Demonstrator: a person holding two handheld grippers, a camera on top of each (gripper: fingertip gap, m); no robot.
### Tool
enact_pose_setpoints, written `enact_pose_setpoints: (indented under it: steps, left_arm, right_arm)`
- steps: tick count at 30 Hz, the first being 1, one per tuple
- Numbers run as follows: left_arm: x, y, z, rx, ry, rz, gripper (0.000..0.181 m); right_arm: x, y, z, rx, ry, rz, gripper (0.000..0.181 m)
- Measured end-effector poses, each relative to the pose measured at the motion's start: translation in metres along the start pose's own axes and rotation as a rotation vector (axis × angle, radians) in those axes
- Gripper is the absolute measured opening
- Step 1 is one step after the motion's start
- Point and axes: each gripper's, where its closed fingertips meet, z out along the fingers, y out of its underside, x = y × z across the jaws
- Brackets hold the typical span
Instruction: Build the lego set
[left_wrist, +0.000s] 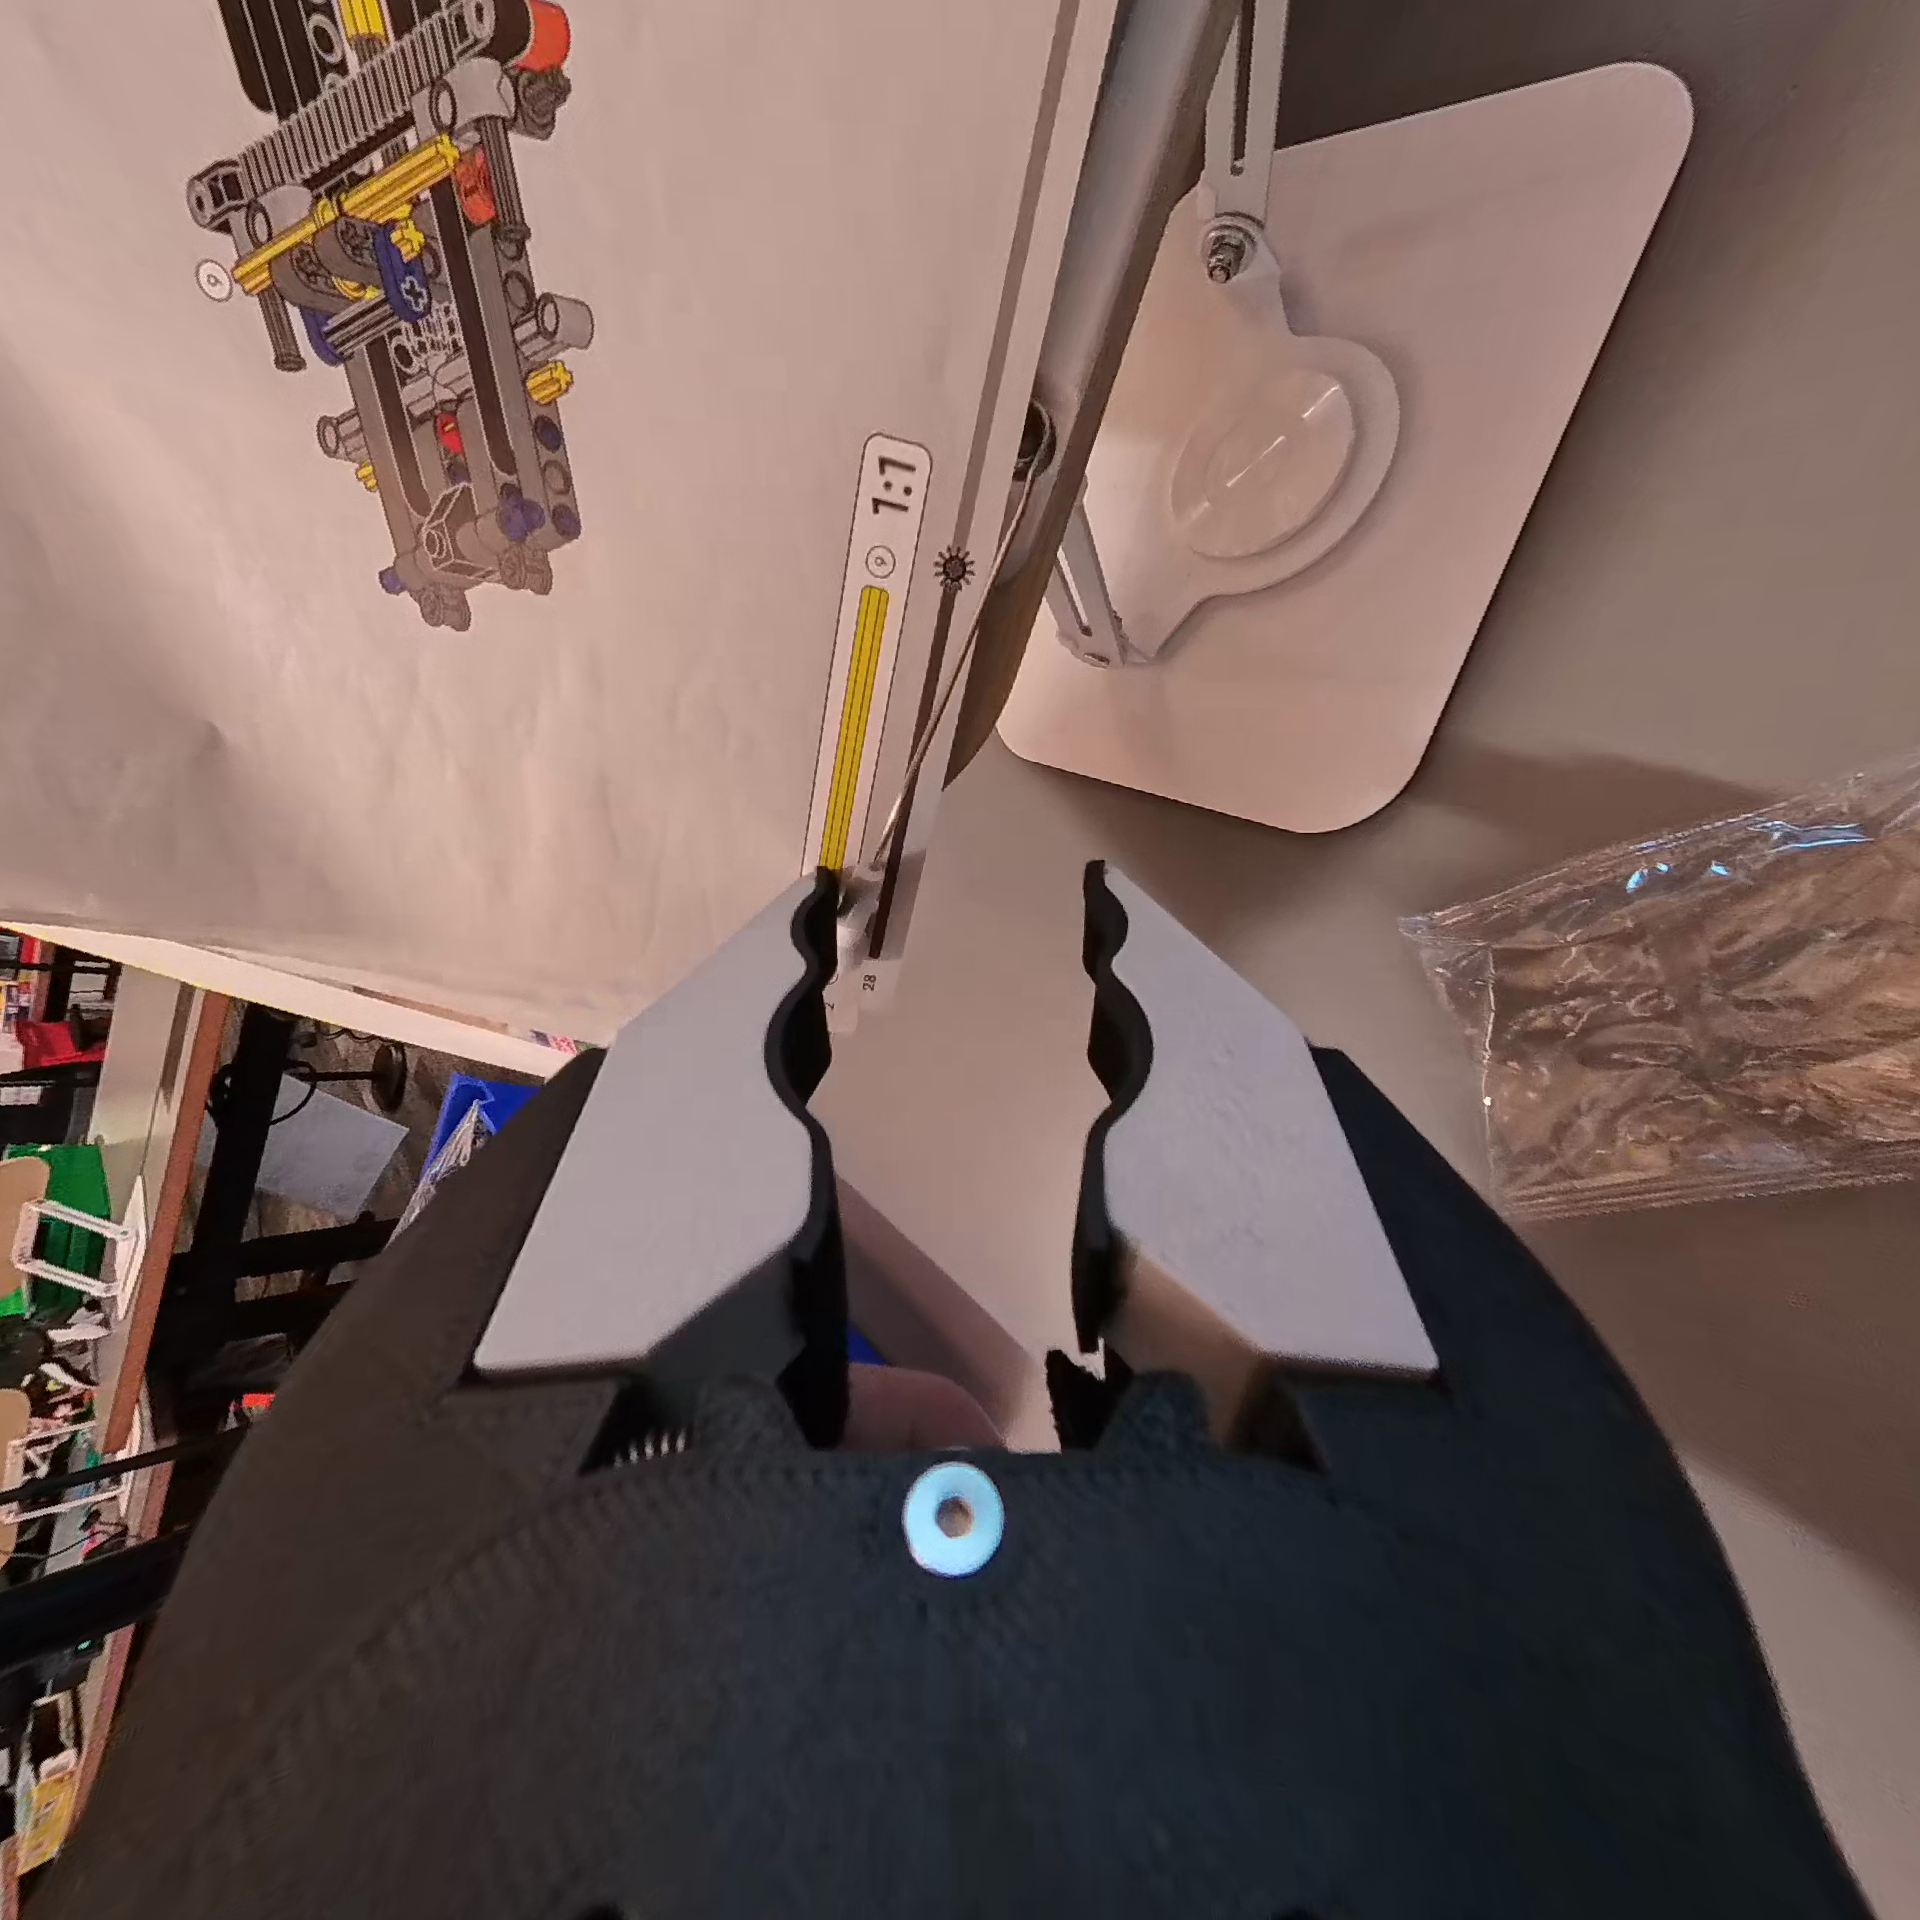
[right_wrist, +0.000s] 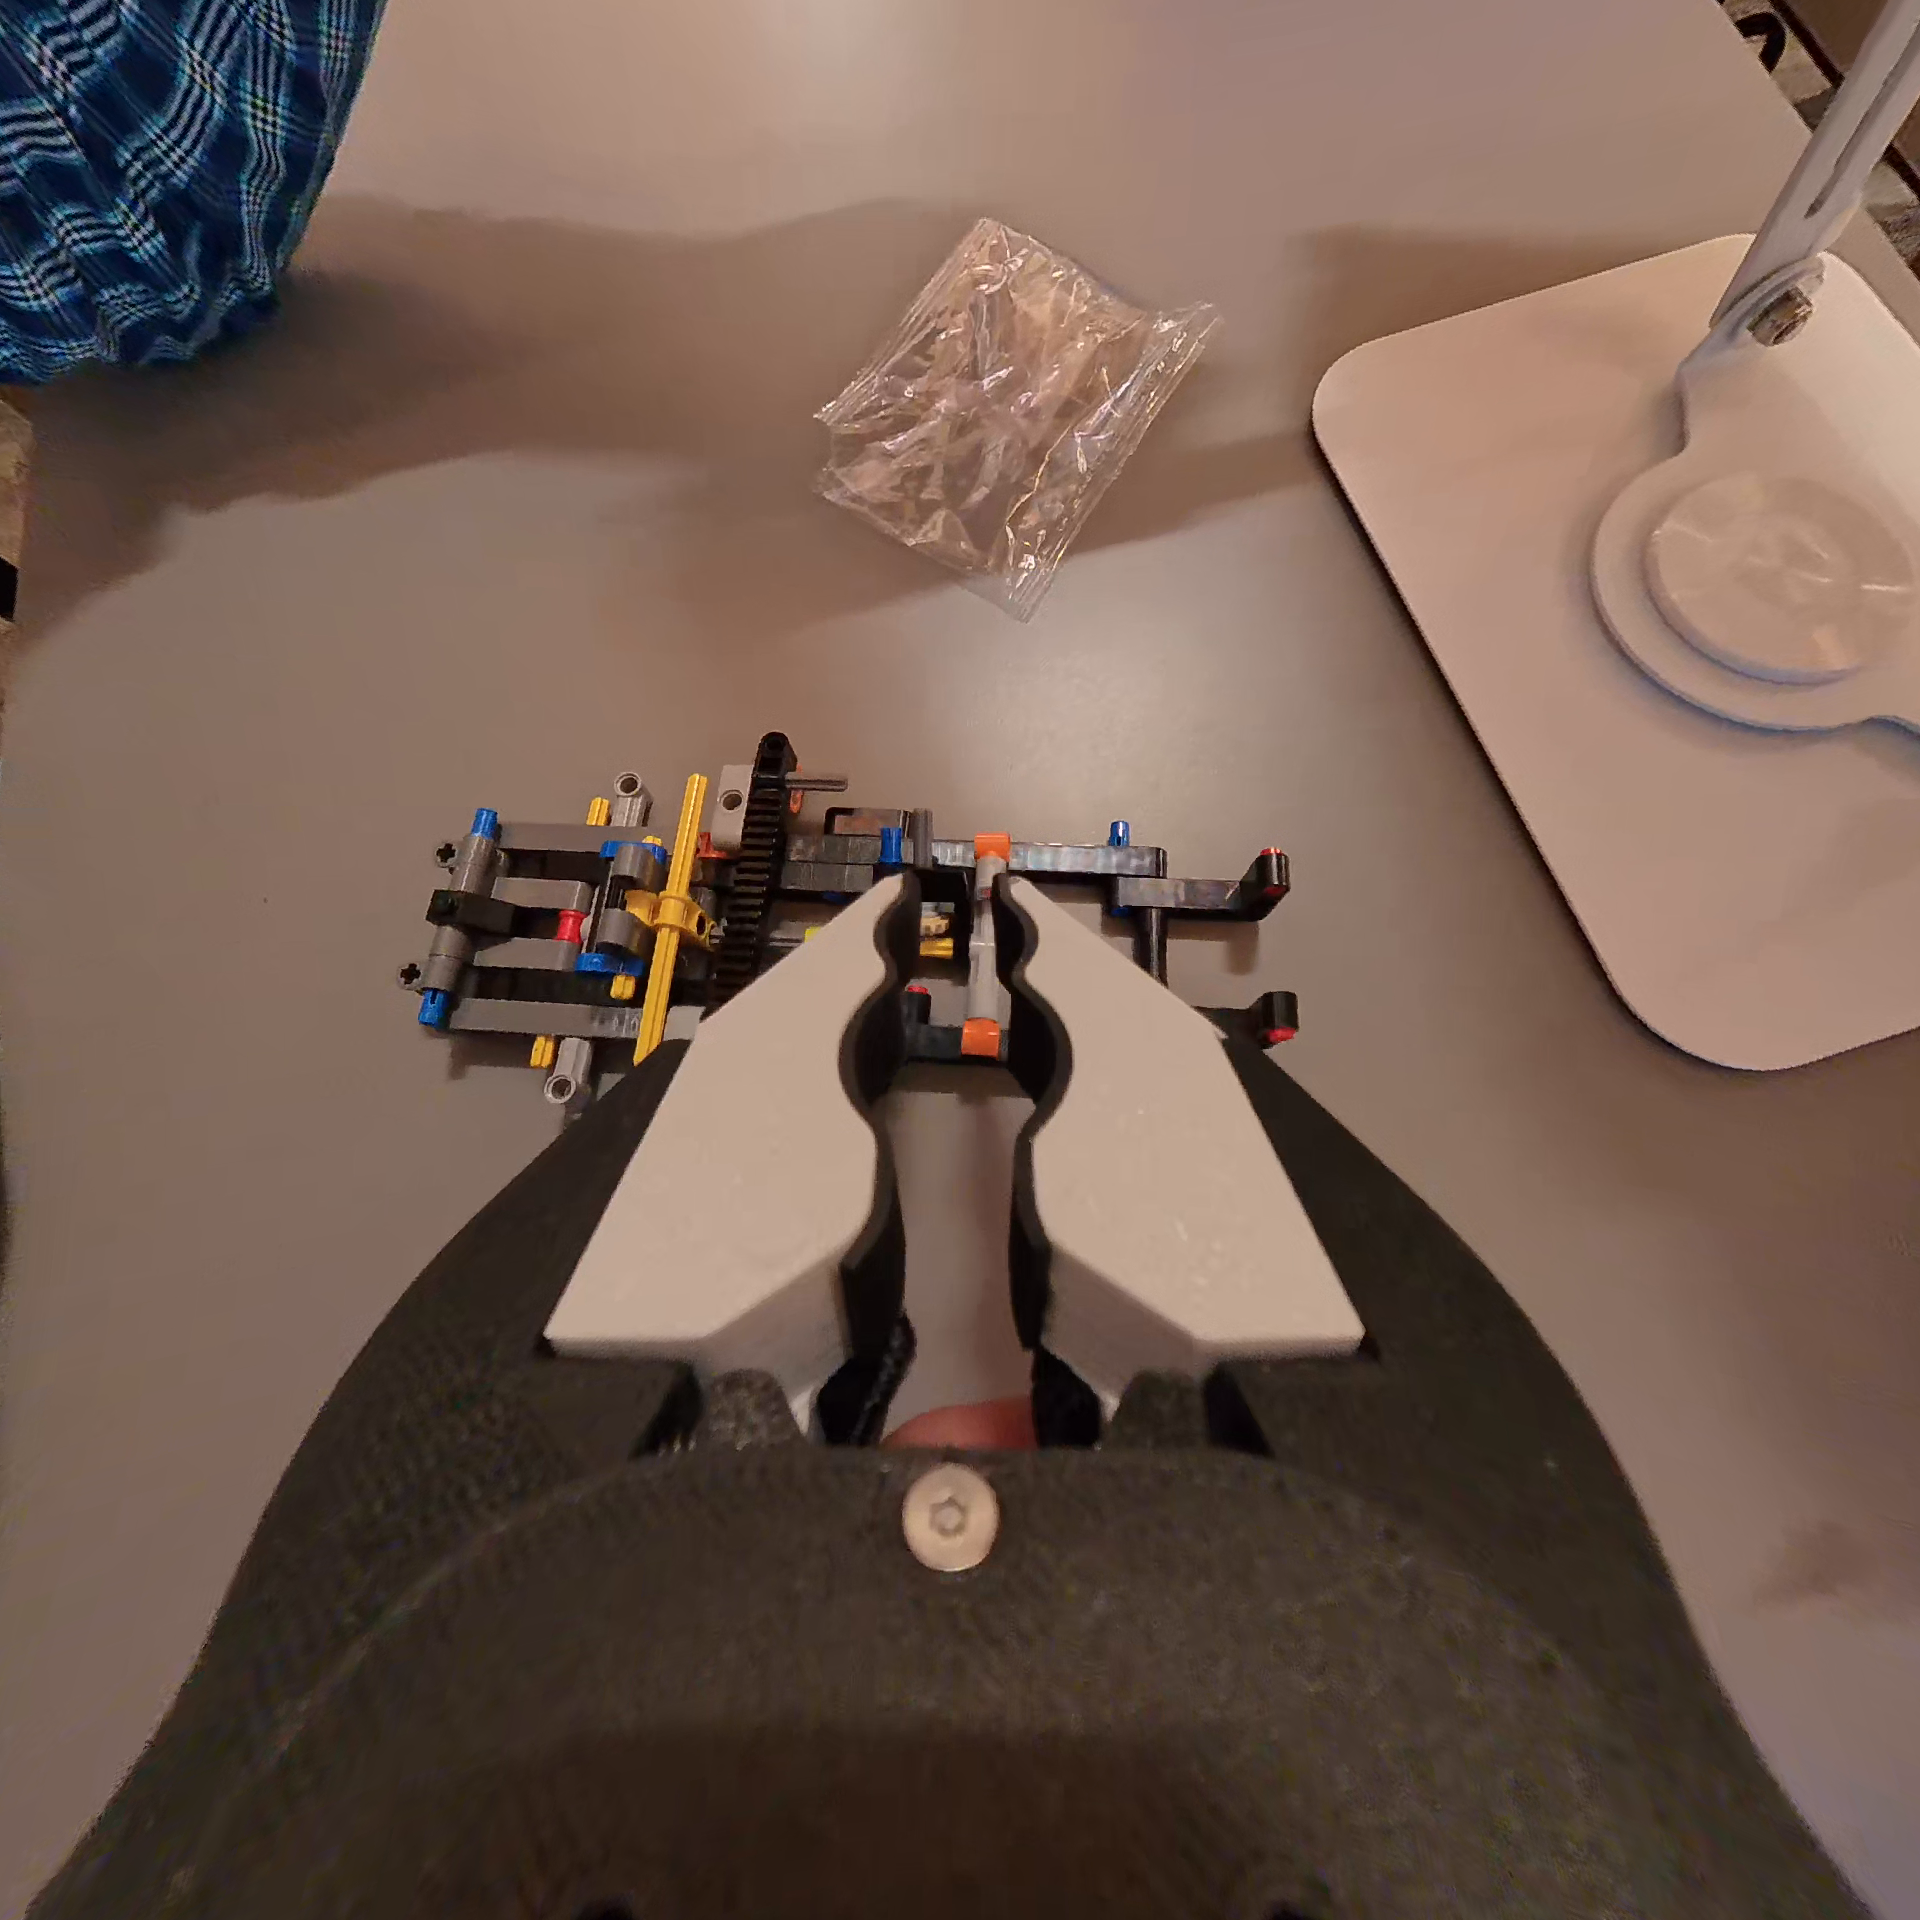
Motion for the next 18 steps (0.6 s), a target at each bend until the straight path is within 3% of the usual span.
enact_pose_setpoints:
  steps: [18]
  left_arm:
    - [0.003, 0.001, 0.0, -0.022, 0.007, 0.013, 0.047]
  right_arm:
    - [0.025, 0.03, -0.02, -0.004, 0.155, 0.094, 0.014]
